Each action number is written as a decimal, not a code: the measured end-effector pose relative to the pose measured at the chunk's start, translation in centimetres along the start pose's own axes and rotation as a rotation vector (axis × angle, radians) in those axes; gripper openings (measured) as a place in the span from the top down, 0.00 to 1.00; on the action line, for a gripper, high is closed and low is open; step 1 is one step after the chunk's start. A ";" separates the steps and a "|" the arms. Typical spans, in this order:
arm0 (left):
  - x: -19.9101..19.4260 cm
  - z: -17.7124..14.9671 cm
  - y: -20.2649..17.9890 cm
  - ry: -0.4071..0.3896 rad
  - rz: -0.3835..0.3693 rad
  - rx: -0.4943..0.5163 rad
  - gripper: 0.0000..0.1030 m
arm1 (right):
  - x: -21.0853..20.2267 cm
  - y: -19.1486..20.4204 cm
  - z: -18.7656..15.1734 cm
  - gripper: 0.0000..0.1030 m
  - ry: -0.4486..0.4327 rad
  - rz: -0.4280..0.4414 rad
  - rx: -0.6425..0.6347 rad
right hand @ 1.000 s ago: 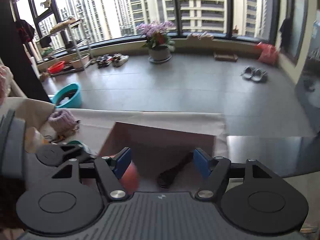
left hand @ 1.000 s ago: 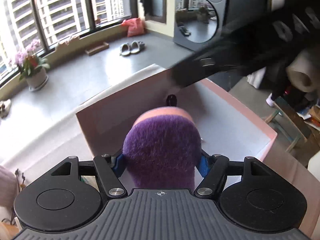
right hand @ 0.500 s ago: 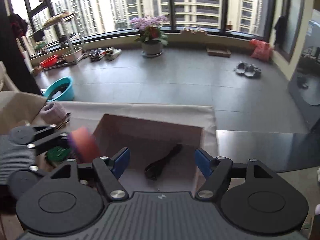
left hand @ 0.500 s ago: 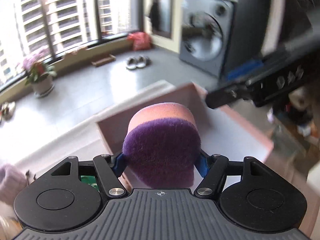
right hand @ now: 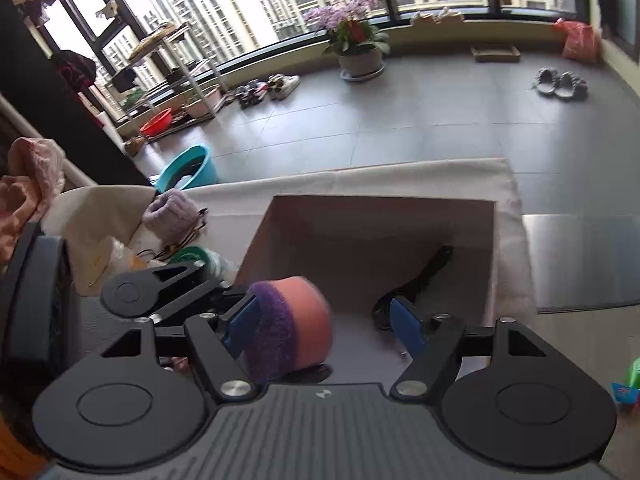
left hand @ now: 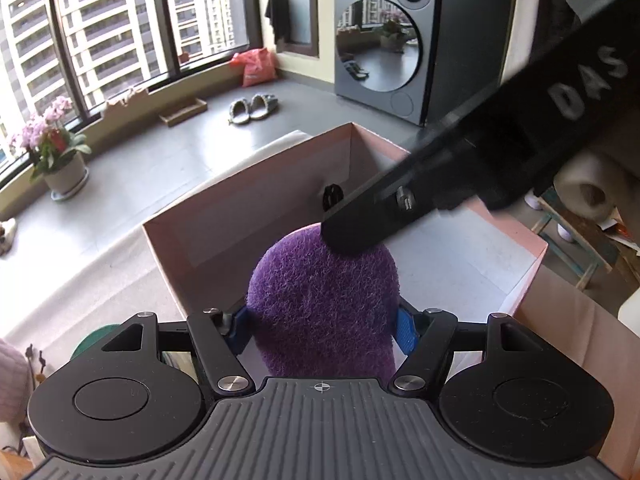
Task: Organize soft objects
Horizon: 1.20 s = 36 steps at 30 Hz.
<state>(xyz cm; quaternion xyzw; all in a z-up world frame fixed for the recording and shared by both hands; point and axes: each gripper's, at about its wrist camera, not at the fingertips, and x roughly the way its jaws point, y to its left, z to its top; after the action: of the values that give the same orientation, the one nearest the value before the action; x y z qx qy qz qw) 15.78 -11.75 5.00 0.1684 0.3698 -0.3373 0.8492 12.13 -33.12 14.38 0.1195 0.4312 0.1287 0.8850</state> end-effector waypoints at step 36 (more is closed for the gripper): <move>-10.5 -5.1 2.4 -0.094 0.191 -0.371 0.86 | -2.2 6.2 -3.7 0.30 -0.014 -0.152 -0.111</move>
<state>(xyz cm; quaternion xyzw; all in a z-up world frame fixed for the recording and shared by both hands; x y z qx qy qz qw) 9.55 -2.62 9.44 0.0277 0.3678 -0.1888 0.9101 7.09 -27.61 15.76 0.0383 0.4250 0.0839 0.9005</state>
